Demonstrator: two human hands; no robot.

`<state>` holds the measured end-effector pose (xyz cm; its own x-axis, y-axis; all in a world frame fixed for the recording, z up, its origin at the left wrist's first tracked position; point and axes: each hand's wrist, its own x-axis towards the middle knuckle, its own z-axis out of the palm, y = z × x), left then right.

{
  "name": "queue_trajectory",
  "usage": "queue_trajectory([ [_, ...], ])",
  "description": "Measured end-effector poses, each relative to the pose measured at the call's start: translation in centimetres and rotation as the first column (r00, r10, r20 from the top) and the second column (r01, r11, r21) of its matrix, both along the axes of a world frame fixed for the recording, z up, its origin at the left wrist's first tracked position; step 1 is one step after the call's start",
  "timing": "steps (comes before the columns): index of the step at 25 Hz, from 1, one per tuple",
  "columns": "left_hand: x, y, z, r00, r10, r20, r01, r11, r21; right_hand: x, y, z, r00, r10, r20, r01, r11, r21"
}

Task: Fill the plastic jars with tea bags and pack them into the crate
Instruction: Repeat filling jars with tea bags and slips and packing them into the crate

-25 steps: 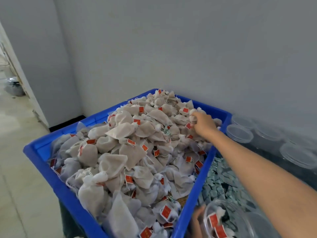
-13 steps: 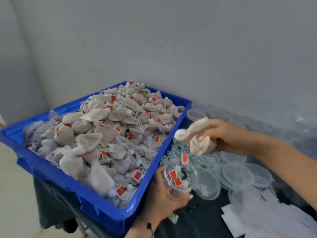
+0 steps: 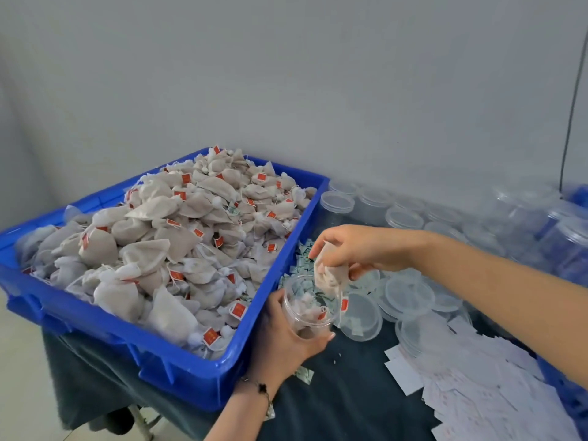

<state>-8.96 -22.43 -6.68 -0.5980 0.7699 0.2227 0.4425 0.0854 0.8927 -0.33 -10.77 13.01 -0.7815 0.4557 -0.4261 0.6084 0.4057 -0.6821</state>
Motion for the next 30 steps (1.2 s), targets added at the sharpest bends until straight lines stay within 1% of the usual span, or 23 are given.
queue_trajectory([
  [2, -0.1, 0.0, 0.0, 1.0, -0.014, 0.001, 0.014, 1.0, -0.015, -0.5, -0.3, -0.6, 1.0, 0.004, -0.007, -0.004, 0.999, 0.047],
  [4, -0.1, 0.1, -0.1, 1.0, -0.018, -0.003, 0.018, 0.999, -0.029, -0.9, -0.6, -1.4, 0.997, 0.02, 0.07, -0.026, 0.996, 0.087],
  [6, -0.1, 0.1, -0.1, 1.0, -0.018, 0.002, 0.018, 1.0, -0.024, -1.1, -0.7, -1.8, 0.991, 0.054, 0.124, -0.081, 0.972, 0.22],
  [7, -0.1, 0.1, -0.2, 1.0, -0.02, 0.008, 0.02, 1.0, -0.017, -1.3, -0.5, -1.8, 0.993, 0.058, 0.104, -0.088, 0.946, 0.313],
  [9, -0.1, 0.1, -0.5, 0.999, -0.03, 0.017, 0.03, 1.0, 0.004, -1.8, 0.0, -1.4, 1.0, 0.025, -0.01, -0.017, 0.882, 0.471],
  [11, -0.1, 0.1, -0.7, 0.999, -0.039, 0.014, 0.038, 0.999, 0.023, -2.8, 0.8, -0.8, 0.99, -0.015, -0.138, 0.089, 0.831, 0.549],
  [12, -0.1, 0.1, -0.7, 0.999, -0.044, 0.009, 0.044, 0.999, 0.03, -3.6, 1.3, -0.4, 0.982, -0.028, -0.185, 0.13, 0.816, 0.563],
  [14, -0.1, 0.2, -0.9, 0.998, -0.055, 0.002, 0.055, 0.998, 0.024, -5.5, 2.5, 0.0, 0.975, -0.028, -0.222, 0.159, 0.786, 0.598],
  [16, -0.1, 0.3, -1.1, 0.999, -0.054, -0.003, 0.054, 0.998, 0.014, -7.8, 3.7, -0.1, 0.981, -0.002, -0.196, 0.134, 0.737, 0.663],
  [18, -0.3, 0.4, -1.4, 0.998, -0.052, -0.023, 0.053, 0.998, 0.028, -10.0, 4.7, -1.0, 0.986, 0.015, -0.168, 0.108, 0.712, 0.694],
  [21, -0.4, 0.6, -1.7, 0.999, -0.04, -0.033, 0.042, 0.997, 0.061, -11.6, 5.8, -2.7, 0.992, 0.009, -0.126, 0.085, 0.691, 0.718],
  [23, -0.3, 0.7, -1.8, 0.999, -0.037, -0.027, 0.038, 0.998, 0.046, -11.5, 6.8, -3.9, 0.999, 0.004, -0.047, 0.031, 0.701, 0.713],
  [24, -0.3, 0.7, -1.8, 0.999, -0.039, -0.021, 0.039, 0.998, 0.04, -11.2, 7.1, -4.5, 0.999, -0.004, -0.043, 0.033, 0.705, 0.709],
  [25, -0.3, 0.7, -1.9, 0.999, -0.038, -0.014, 0.039, 0.998, 0.042, -10.9, 7.4, -5.3, 0.994, -0.034, -0.104, 0.099, 0.7, 0.707],
  [26, -0.4, 0.6, -1.8, 0.999, -0.036, -0.012, 0.037, 0.998, 0.051, -10.6, 7.6, -6.1, 0.964, -0.089, -0.249, 0.24, 0.689, 0.684],
  [27, -0.3, 0.6, -1.8, 0.999, -0.037, -0.011, 0.038, 0.997, 0.06, -10.1, 7.6, -7.1, 0.89, -0.166, -0.425, 0.421, 0.658, 0.624],
  [28, -0.3, 0.6, -1.6, 0.999, -0.039, -0.009, 0.039, 0.997, 0.066, -9.5, 7.7, -8.2, 0.803, -0.246, -0.544, 0.564, 0.609, 0.558],
  [29, -0.3, 0.5, -1.5, 0.999, -0.036, -0.011, 0.037, 0.997, 0.07, -8.7, 7.8, -9.6, 0.786, -0.302, -0.539, 0.599, 0.587, 0.545],
  [30, -0.2, 0.5, -1.5, 0.999, -0.028, -0.016, 0.029, 0.997, 0.075, -7.6, 8.0, -11.2, 0.874, -0.295, -0.387, 0.483, 0.617, 0.622],
])
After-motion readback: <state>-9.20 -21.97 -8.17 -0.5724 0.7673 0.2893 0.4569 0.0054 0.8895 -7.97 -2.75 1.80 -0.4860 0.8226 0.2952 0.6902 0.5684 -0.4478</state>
